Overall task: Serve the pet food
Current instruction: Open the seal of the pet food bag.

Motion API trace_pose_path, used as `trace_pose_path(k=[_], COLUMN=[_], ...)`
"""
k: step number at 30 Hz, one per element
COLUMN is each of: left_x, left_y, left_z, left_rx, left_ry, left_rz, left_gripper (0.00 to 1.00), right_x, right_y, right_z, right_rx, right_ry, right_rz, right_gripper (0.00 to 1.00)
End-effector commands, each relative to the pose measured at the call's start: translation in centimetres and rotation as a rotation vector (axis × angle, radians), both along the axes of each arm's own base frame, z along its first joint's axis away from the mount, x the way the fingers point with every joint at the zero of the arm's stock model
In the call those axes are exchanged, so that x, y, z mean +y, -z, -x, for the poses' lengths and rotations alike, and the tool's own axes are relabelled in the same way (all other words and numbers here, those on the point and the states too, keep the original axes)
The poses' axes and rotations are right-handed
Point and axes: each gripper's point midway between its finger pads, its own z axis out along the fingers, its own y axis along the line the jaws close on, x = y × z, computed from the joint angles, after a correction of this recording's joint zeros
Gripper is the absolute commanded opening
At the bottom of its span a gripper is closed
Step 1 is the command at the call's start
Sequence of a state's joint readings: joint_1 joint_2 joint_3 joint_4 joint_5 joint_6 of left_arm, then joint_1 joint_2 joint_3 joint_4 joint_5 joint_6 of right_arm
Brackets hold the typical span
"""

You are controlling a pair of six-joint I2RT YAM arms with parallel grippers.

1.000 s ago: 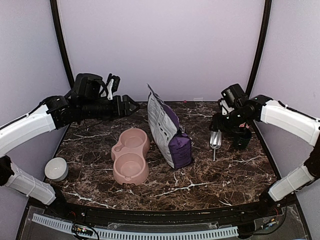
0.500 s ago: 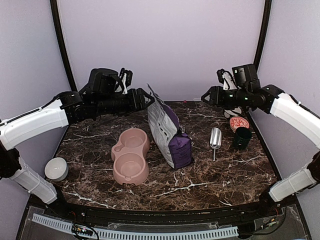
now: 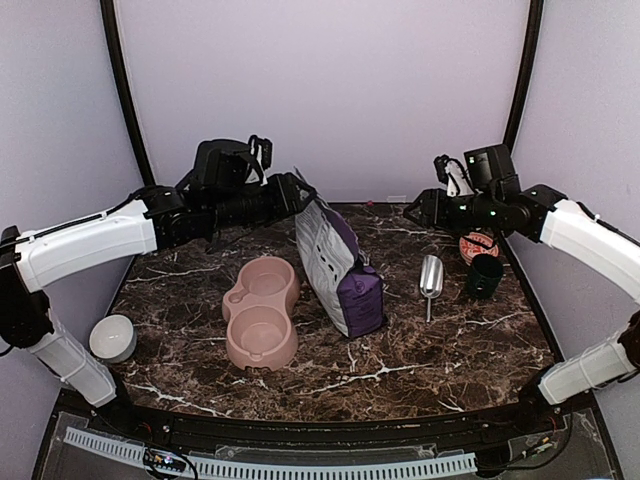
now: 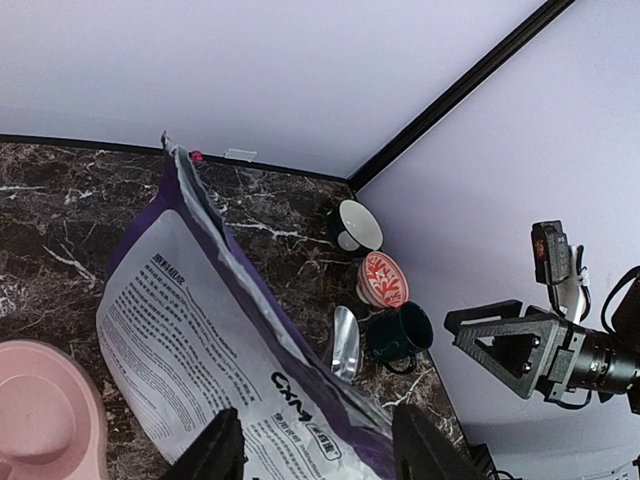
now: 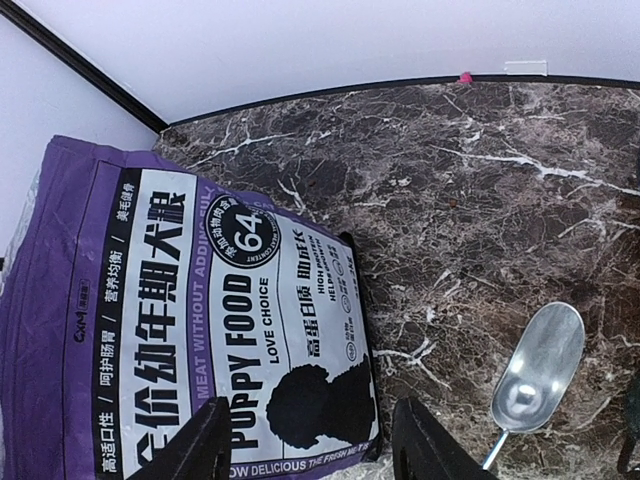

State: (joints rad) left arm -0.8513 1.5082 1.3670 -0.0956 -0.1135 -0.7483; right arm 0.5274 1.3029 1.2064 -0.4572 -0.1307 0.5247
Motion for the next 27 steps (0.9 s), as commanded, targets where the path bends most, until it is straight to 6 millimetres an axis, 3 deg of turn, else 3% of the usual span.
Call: trace_pose_path(k=[1, 13, 20, 27], left_x=[-0.5, -0.1, -0.4, -1.5], left_y=[-2.2, -0.7, -0.1, 0.8], left_z=[-0.6, -0.4, -0.6, -0.6], left_rx=[-0.054, -0.021, -0.014, 0.005], left_ry=[-0.013, -0.02, -0.015, 0.022], left_rz=[0.046, 0.02, 0.013, 0.005], left_gripper=[0.48, 0.13, 0.12, 0.24], right_x=[0.0, 0.0, 0.3, 0.7], right_y=[-1.3, -0.8, -0.8, -0.8], right_z=[-0.2, -0.1, 0.1, 0.4], right_rx=[-0.045, -0.038, -0.031, -0.029], right_ry=[0.002, -0.002, -0.019, -0.042], right_rz=[-0.04, -0.038, -0.045, -0.053], right_gripper=[0.55, 0.54, 0.54, 0.54])
